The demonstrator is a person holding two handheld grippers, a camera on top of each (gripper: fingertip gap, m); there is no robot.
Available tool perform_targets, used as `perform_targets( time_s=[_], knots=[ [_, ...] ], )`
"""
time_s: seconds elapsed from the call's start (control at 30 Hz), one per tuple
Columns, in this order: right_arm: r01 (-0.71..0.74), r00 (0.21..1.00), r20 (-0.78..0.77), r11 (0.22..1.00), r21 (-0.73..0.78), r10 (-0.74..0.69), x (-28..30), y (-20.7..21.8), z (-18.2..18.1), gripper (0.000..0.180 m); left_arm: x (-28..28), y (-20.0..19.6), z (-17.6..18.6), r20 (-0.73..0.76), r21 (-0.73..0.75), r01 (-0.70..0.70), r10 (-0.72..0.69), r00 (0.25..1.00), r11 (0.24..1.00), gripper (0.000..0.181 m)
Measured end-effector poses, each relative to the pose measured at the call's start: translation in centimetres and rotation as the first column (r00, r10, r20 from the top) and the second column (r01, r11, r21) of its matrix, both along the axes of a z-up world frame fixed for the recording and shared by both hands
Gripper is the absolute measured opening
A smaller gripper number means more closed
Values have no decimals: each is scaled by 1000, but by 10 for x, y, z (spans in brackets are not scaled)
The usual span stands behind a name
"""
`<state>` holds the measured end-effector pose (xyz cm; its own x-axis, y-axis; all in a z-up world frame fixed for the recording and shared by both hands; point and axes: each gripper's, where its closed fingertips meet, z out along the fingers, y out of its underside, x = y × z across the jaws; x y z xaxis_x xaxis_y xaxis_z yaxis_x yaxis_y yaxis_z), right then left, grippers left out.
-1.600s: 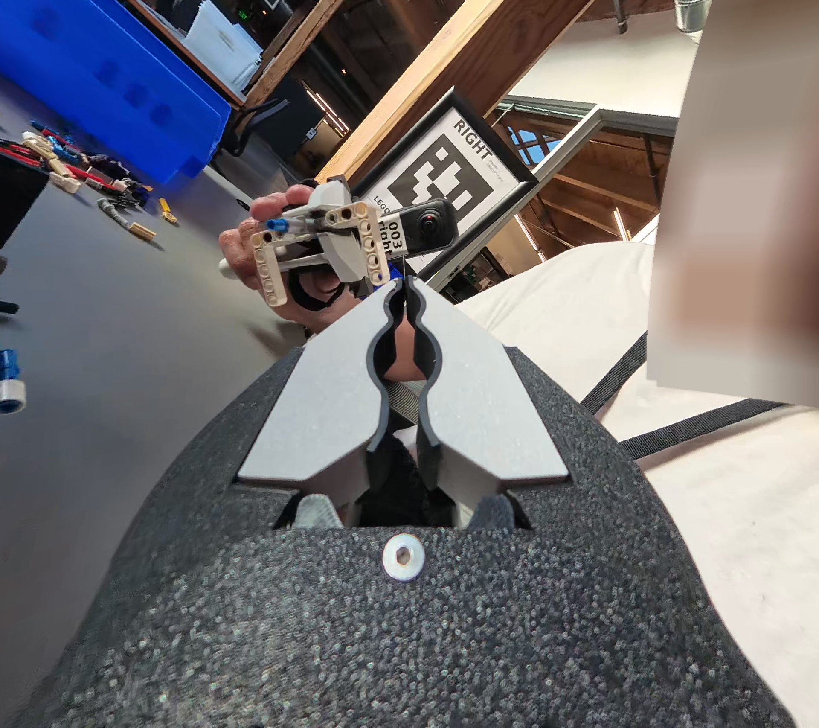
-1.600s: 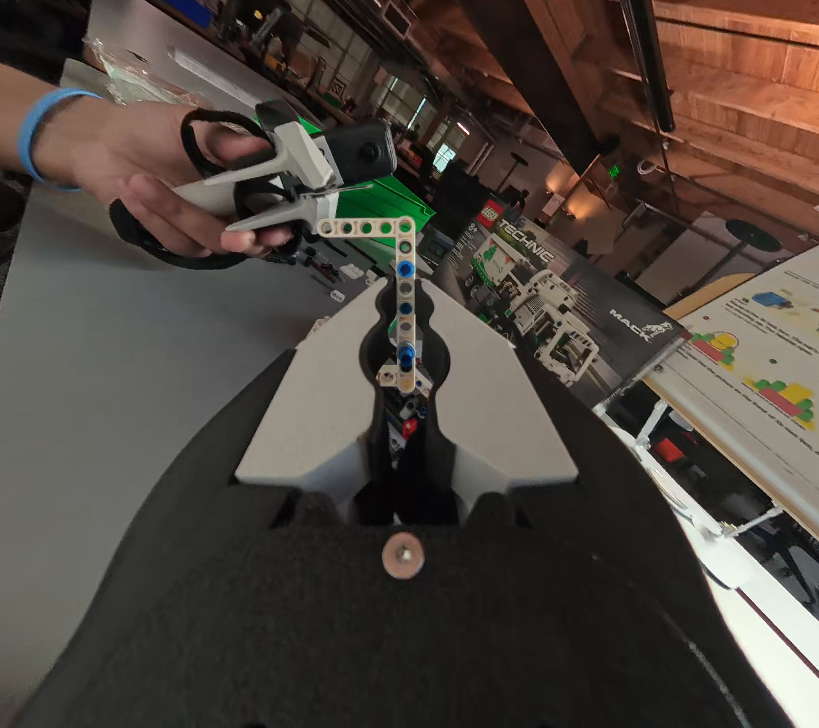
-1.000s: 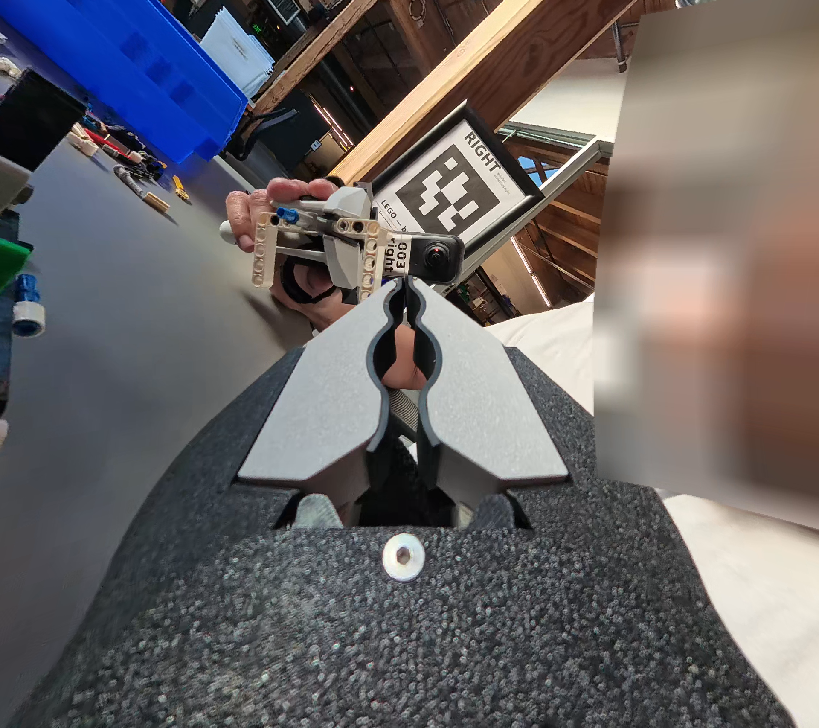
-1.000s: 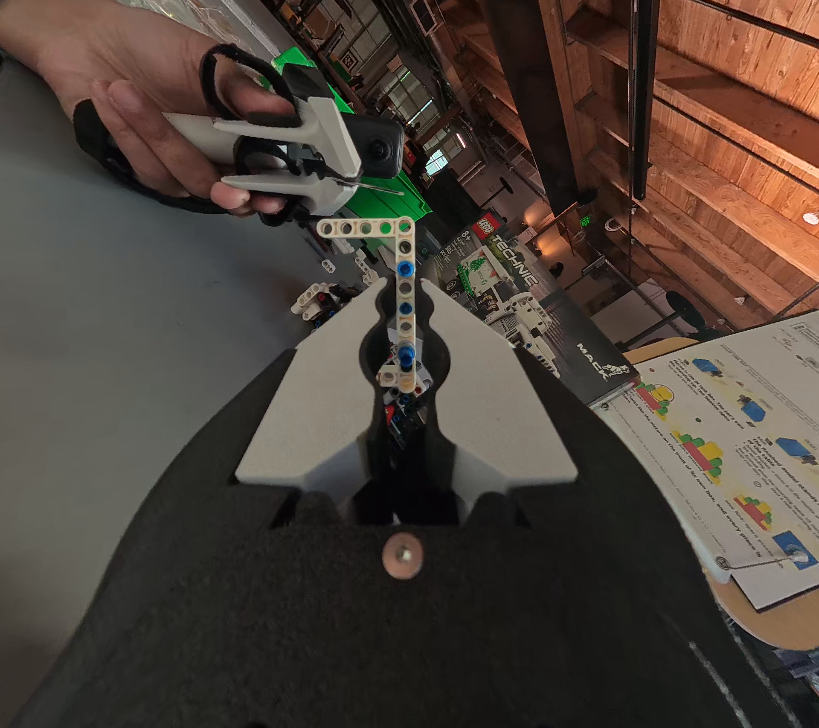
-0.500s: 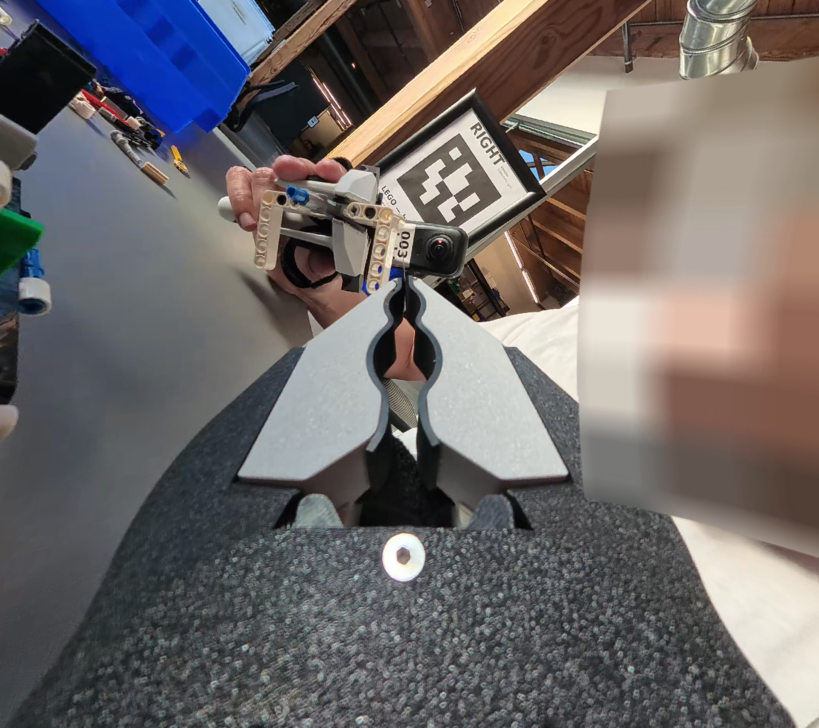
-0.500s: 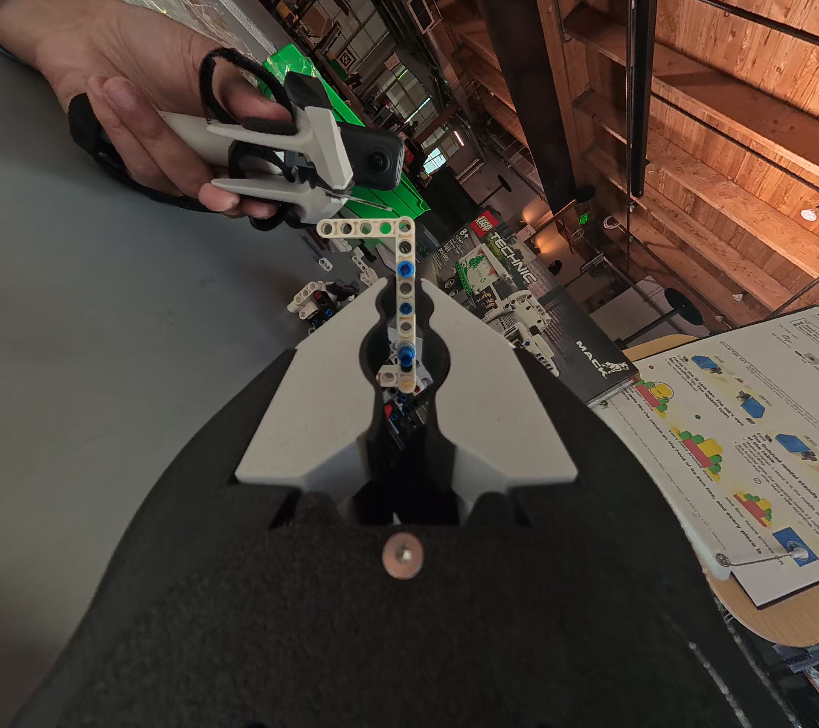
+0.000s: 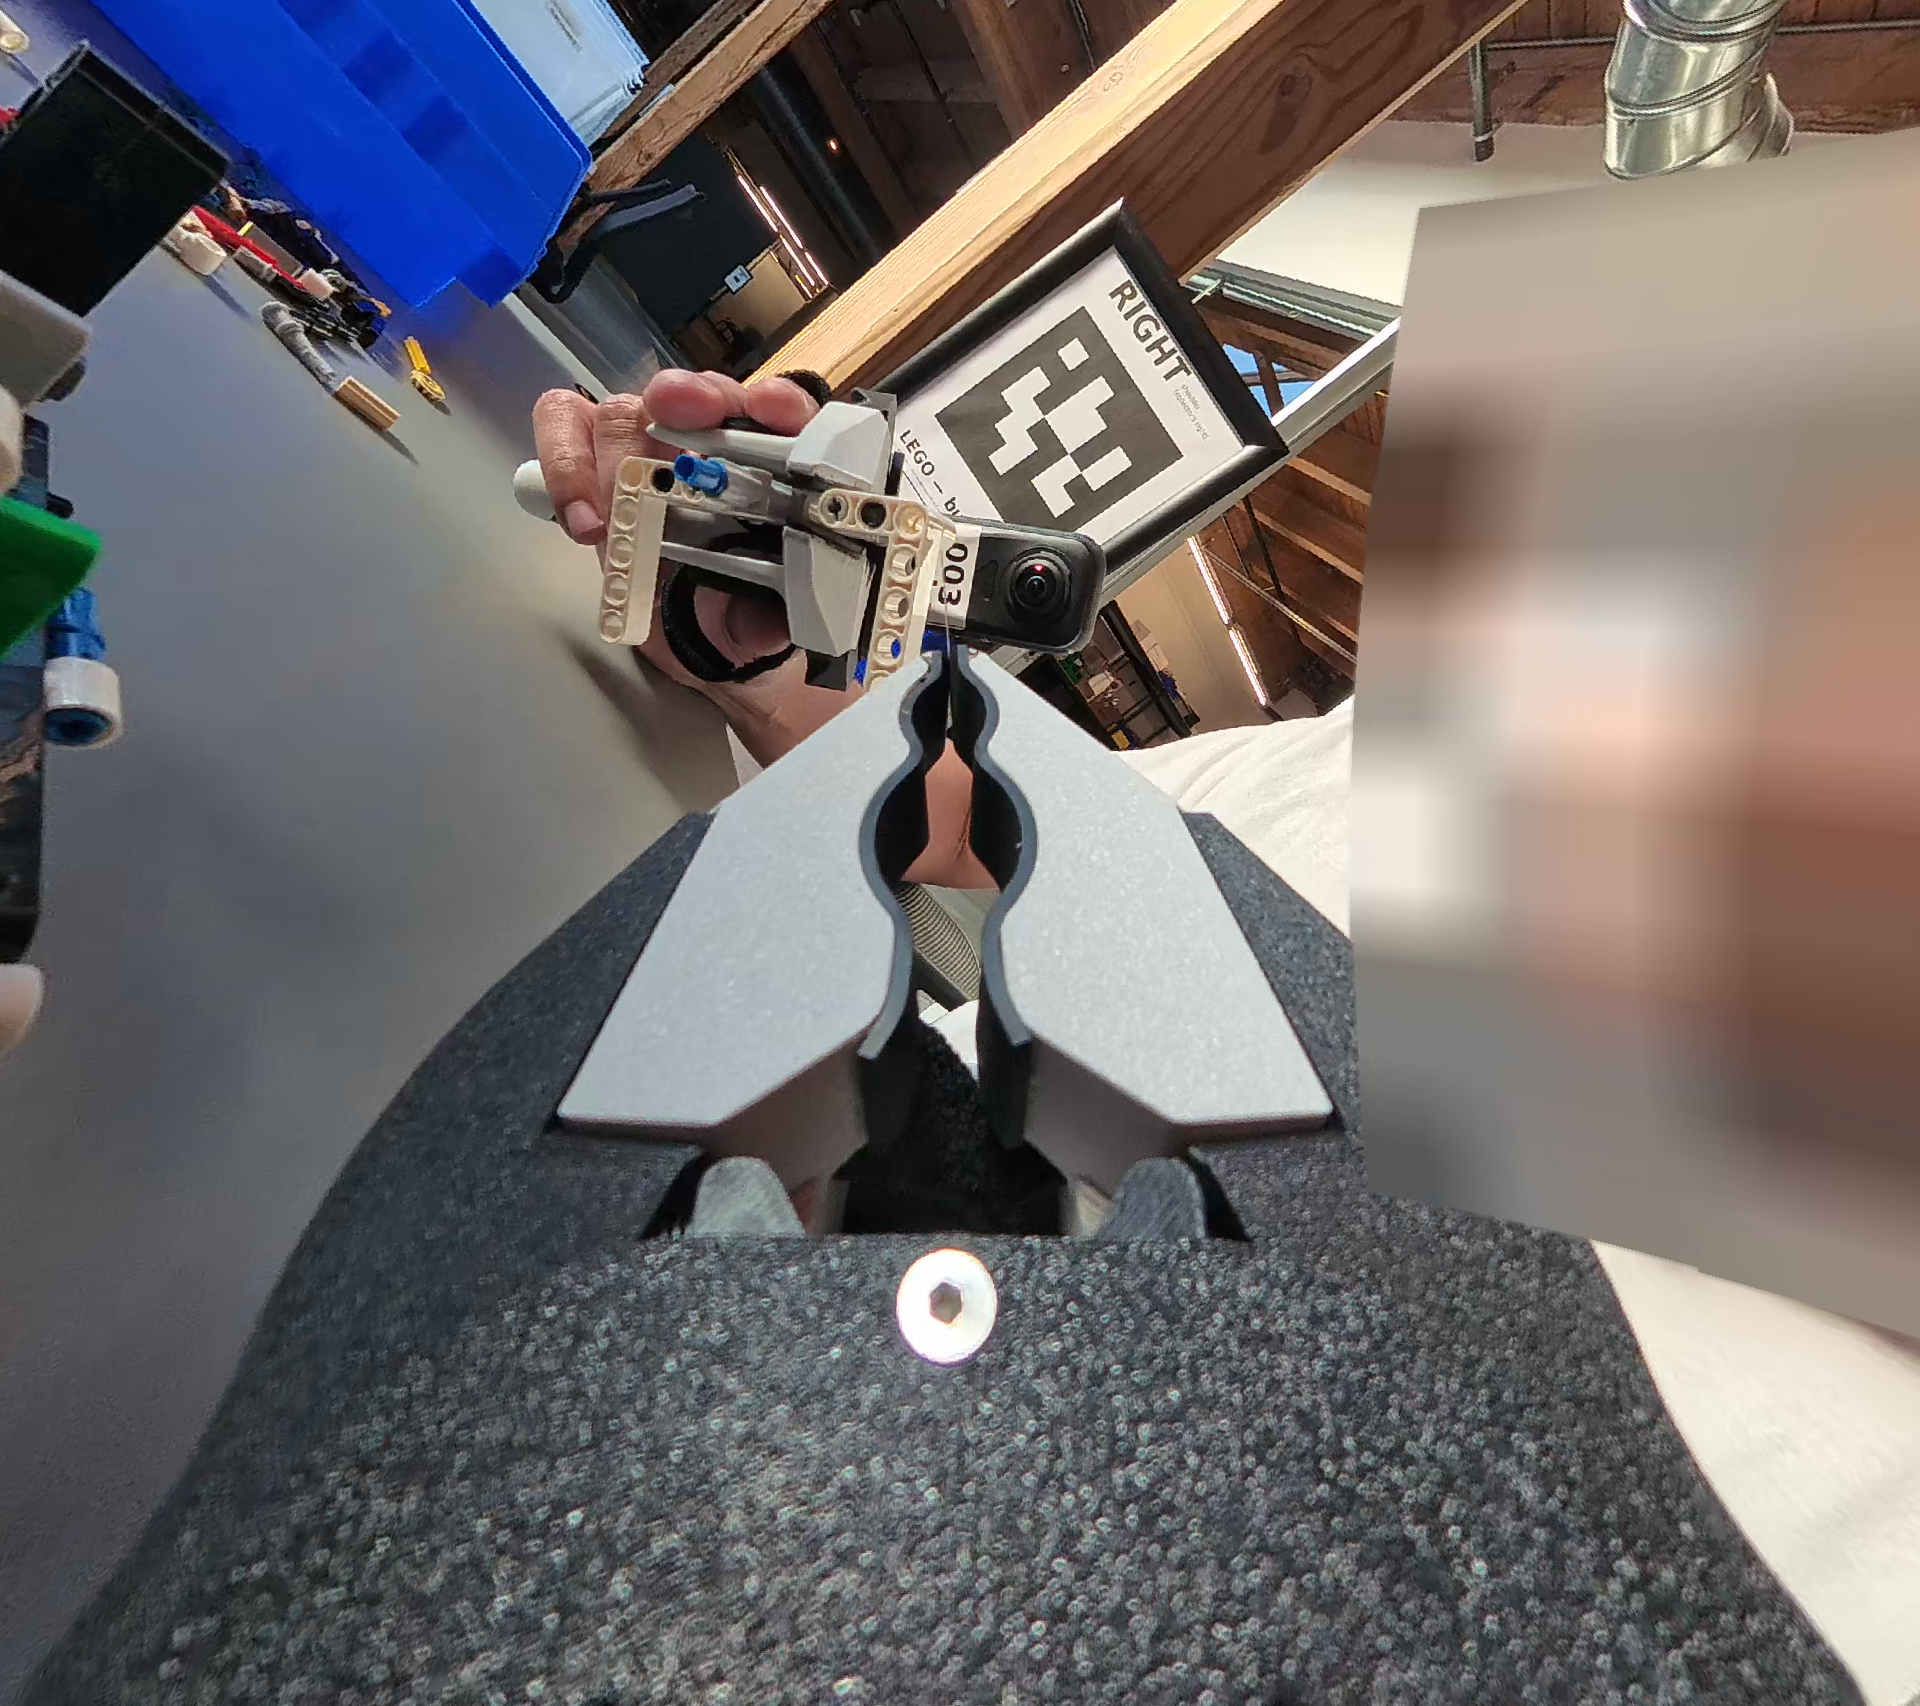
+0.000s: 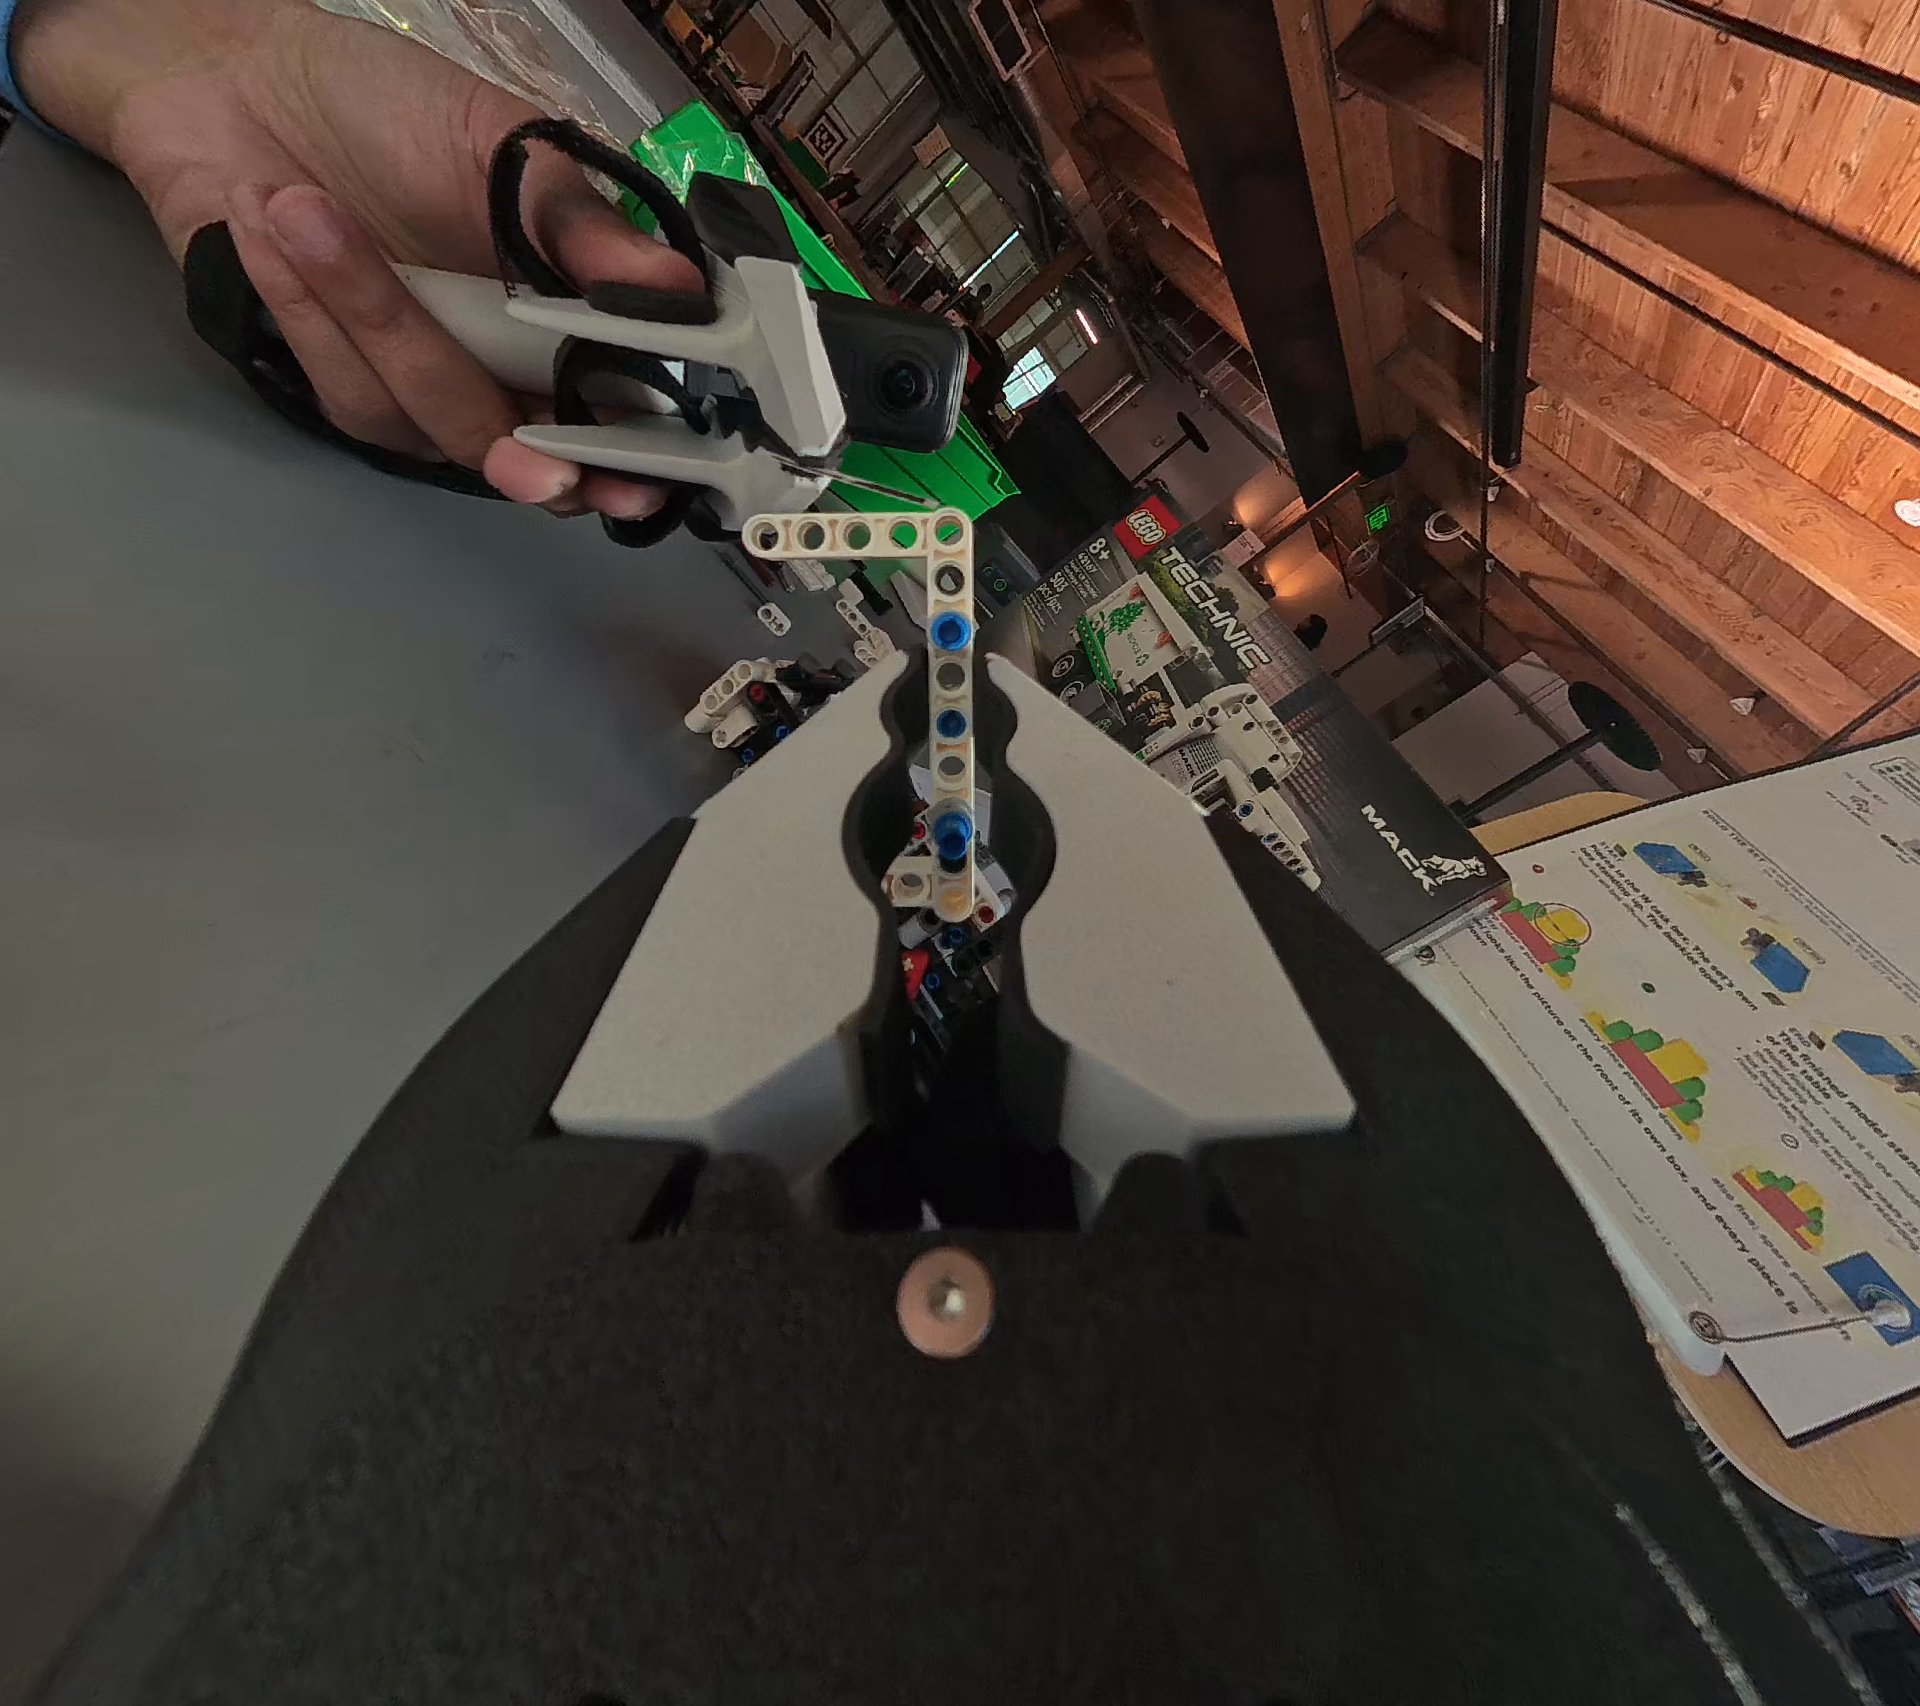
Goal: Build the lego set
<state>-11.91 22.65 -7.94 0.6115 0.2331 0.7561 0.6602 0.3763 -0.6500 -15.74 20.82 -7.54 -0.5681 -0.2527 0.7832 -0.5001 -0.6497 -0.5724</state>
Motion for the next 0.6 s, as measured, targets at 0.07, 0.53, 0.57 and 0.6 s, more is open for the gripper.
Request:
perform_targets(
  time_s=[0.07,0.53,0.57,0.6],
  knots=[
    [1,1000,2,1000,0,-1,0,0,0,5,0,0,0,-3,0,-3,3,1000,1000,0],
    [4,1000,6,1000,-3,-4,0,1,-1,5,1,0,-1,-10,1,2,-2,1000,1000,0],
    [3,1000,6,1000,-3,-3,0,1,-1,5,1,0,-2,-11,2,1,-1,1000,1000,0],
    [4,1000,7,1000,-1,-4,0,1,-1,5,1,0,-2,-13,3,2,-2,1000,1000,0]
  ],
)
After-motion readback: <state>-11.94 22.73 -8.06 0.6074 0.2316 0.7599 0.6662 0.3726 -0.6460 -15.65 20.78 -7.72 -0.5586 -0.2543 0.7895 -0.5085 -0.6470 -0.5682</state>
